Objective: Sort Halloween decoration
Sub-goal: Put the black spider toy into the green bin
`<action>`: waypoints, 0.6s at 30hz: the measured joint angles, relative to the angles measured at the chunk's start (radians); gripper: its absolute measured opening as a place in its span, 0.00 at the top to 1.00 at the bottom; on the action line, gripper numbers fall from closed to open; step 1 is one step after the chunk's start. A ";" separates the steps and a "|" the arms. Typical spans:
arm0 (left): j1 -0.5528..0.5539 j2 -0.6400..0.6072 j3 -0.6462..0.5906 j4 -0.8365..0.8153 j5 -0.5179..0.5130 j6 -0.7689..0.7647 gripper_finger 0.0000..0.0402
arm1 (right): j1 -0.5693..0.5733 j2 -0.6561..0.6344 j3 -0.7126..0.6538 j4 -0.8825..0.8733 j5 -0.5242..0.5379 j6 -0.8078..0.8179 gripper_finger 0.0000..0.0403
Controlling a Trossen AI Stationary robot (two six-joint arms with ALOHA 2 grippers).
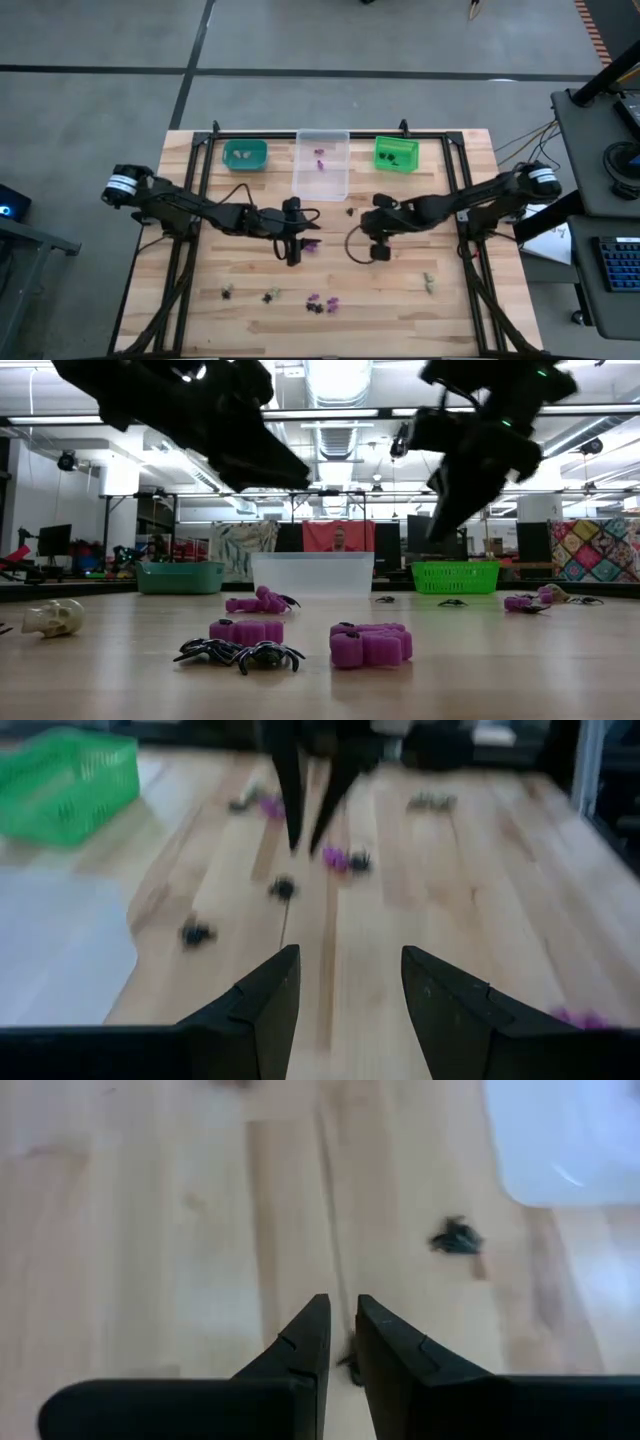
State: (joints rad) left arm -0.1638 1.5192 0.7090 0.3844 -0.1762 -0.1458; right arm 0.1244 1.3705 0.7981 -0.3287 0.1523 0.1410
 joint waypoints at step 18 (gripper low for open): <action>0.042 0.268 0.103 0.340 -0.053 0.092 0.64 | 0.004 -0.341 -0.297 0.010 -0.003 0.125 0.89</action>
State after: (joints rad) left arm -0.1219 1.7871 0.8124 0.7249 -0.2295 -0.0538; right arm 0.1287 1.0295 0.5011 -0.3189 0.1490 0.2662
